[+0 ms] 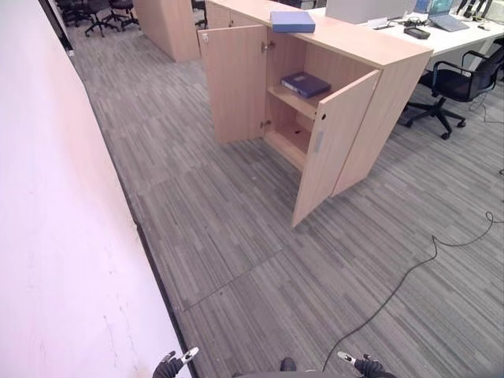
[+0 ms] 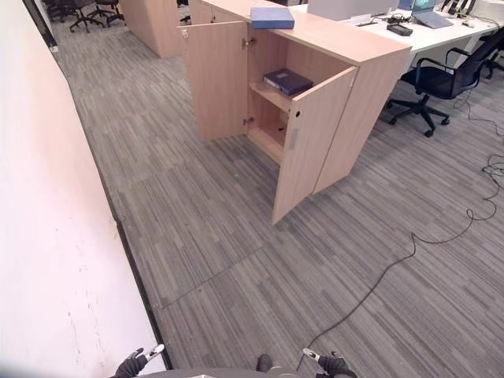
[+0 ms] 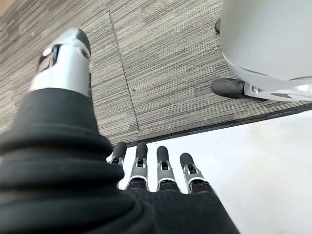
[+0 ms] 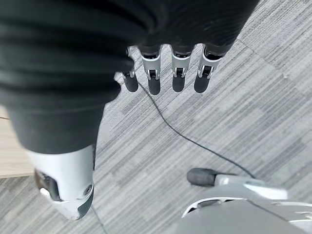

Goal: Put the empty folder in the office cabinet

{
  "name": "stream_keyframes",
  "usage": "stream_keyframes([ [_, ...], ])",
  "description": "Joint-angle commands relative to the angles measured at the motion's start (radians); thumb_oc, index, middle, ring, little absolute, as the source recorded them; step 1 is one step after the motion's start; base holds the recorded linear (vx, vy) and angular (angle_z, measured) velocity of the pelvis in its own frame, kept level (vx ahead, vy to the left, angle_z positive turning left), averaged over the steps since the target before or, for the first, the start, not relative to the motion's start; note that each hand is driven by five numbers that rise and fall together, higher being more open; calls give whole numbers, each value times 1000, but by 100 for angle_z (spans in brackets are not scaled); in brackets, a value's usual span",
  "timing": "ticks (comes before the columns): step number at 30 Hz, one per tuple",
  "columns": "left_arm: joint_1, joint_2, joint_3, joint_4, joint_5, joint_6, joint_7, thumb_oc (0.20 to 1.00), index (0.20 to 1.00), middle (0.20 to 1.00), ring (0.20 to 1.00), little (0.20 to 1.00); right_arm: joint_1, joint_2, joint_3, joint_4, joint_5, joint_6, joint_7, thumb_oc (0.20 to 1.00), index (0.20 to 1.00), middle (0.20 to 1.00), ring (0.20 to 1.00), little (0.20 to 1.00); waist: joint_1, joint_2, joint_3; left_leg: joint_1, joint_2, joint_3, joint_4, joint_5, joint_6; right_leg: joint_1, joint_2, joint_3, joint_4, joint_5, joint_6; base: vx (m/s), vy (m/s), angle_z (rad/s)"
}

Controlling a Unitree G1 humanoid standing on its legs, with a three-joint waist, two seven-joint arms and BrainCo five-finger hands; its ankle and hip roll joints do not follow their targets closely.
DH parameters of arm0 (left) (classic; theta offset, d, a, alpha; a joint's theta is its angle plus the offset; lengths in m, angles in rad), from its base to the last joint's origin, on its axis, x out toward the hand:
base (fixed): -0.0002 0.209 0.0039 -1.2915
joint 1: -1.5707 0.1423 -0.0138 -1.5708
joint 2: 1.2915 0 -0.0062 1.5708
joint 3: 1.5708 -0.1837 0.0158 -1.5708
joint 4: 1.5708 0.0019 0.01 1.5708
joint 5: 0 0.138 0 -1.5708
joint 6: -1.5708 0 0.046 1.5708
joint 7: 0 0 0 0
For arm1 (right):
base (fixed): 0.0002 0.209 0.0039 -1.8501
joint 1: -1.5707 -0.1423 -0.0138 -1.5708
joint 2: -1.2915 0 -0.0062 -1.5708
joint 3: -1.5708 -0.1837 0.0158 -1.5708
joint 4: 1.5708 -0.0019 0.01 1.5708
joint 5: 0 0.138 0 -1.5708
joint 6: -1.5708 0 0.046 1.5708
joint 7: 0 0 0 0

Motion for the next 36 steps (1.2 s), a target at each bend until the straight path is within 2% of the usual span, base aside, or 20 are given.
stream_keyframes([
  [1, -45, -2, 1, 66, -8, -12, -6, 1000, 1000, 1000, 1000, 1000, -55, -12, 34, 70, -13, -13, 8, 1000, 1000, 1000, 1000, 1000, -9, -16, -33, -25, 20, 51, 11, -50, -45, 26, -74, -16, 6, -118, 118, 0, 0, 0],
  [16, -54, 7, 17, 81, -36, -11, 1, 1000, 1000, 1000, 1000, 1000, -80, -22, 47, 73, -18, -6, 17, 1000, 1000, 1000, 1000, 1000, 5, -24, -18, -30, 36, 24, 14, -42, -60, 33, -62, -37, 6, -134, 103, 14, -41, 5],
  [19, -67, 15, 20, 76, -65, -17, 5, 1000, 1000, 1000, 1000, 1000, -93, -24, 43, 72, -8, -7, 15, 1000, 1000, 1000, 1000, 1000, 7, -42, 13, -93, 56, 24, 139, -73, -78, 33, -64, -46, 11, -135, 87, -22, -96, 19],
  [20, -68, 15, 20, 77, -65, -17, 5, 1000, 1000, 1000, 1000, 1000, -94, -24, 42, 72, -8, -7, 15, 1000, 1000, 1000, 1000, 1000, 5, -42, 12, -99, 56, 22, 147, -76, -78, 31, -64, -48, 11, -135, 87, -24, -111, 29],
  [21, -72, 18, 25, 72, -80, -21, 3, 1000, 1000, 1000, 1000, 1000, -97, -29, 37, 72, -3, -9, 14, 1000, 1000, 1000, 1000, 1000, 13, -56, 38, -163, 72, 43, 278, -85, -99, 39, -72, -68, 25, -147, 70, -18, -121, 38],
  [22, -73, 19, 26, 68, -84, -21, 4, 1000, 1000, 1000, 1000, 1000, -102, -32, 36, 71, -2, -8, 13, 1000, 1000, 1000, 1000, 1000, 17, -58, 50, -216, 83, 46, 366, -66, -102, 42, -73, -75, 27, -150, 60, -16, -120, 39],
  [23, -73, 18, 26, 68, -84, -21, 4, 1000, 1000, 1000, 1000, 1000, -102, -32, 36, 71, -2, -8, 13, 1000, 1000, 1000, 1000, 1000, 16, -58, 49, -219, 83, 45, 368, -67, -102, 41, -73, -76, 27, -150, 60, 10, -92, 38],
  [24, -72, 16, 28, 68, -86, -23, 4, 1000, 1000, 1000, 1000, 1000, -105, -37, 39, 73, -6, -7, 14, 1000, 1000, 1000, 1000, 1000, 25, -62, 62, -276, 91, 51, 463, -28, -107, 51, -73, -87, 25, -154, 50, 71, -122, 19],
  [25, -68, 14, 34, 67, -89, -22, 6, 1000, 1000, 1000, 1000, 1000, -112, -44, 44, 74, -12, -2, 13, 1000, 1000, 1000, 1000, 1000, 39, -65, 76, -349, 105, 66, 534, 34, -98, 66, -69, -94, 21, -164, 41, 70, -122, 16],
  [27, -61, 12, 39, 68, -86, -20, 4, 1000, 1000, 1000, 1000, 1000, -114, -51, 45, 76, -19, 0, 13, 1000, 1000, 1000, 1000, 1000, 51, -68, 74, -402, 108, 87, 508, 30, -87, 76, -71, -94, 14, -169, 44, 110, -40, 13],
  [29, -60, 12, 39, 68, -86, -20, 4, 1000, 1000, 1000, 1000, 1000, -114, -51, 45, 76, -19, 0, 13, 1000, 1000, 1000, 1000, 1000, 52, -69, 73, -402, 108, 89, 509, 28, -87, 76, -72, -93, 15, -169, 44, 107, 11, 9],
  [30, -49, 11, 46, 76, -78, -17, 2, 1000, 1000, 1000, 1000, 1000, -113, -57, 41, 73, -23, -1, 12, 1000, 1000, 1000, 1000, 1000, 65, -65, 71, -428, 125, 97, 425, 38, -85, 88, -73, -95, 9, -176, 56, 136, 26, 7],
  [31, -47, 11, 46, 75, -78, -17, 2, 1000, 1000, 1000, 1000, 1000, -112, -57, 42, 73, -23, -1, 13, 1000, 1000, 1000, 1000, 1000, 69, -68, 75, -417, 123, 102, 421, 35, -86, 95, -76, -91, 10, -180, 57, 288, 78, 1],
  [32, -41, 10, 55, 97, -72, -16, 2, 1000, 1000, 1000, 1000, 1000, -112, -61, 39, 73, -26, -2, 10, 1000, 1000, 1000, 1000, 1000, 81, -51, 72, -438, 141, 108, 303, 116, -106, 114, -68, -86, 6, -195, 67, 249, 75, 2],
  [34, -41, 11, 67, 114, -77, -16, 5, 1000, 1000, 1000, 1000, 1000, -111, -60, 39, 74, -29, -3, 8, 1000, 1000, 1000, 1000, 1000, 93, -41, 74, -442, 155, 139, 192, 156, -120, 143, -68, -82, 6, -220, 76, 327, 114, 4],
  [35, -35, 9, 77, 115, -80, -17, 8, 1000, 1000, 1000, 1000, 1000, -107, -58, 41, 78, -39, 1, 9, 1000, 1000, 1000, 1000, 1000, 100, -25, 68, -451, 171, 158, 154, 183, -126, 157, -62, -77, 6, -233, 83, 250, 101, 3],
  [36, -34, 8, 77, 115, -80, -17, 8, 1000, 1000, 1000, 1000, 1000, -106, -59, 41, 78, -39, 1, 9, 1000, 1000, 1000, 1000, 1000, 102, -26, 69, -448, 171, 160, 150, 185, -126, 157, -62, -75, 6, -233, 83, 268, 122, -2],
])
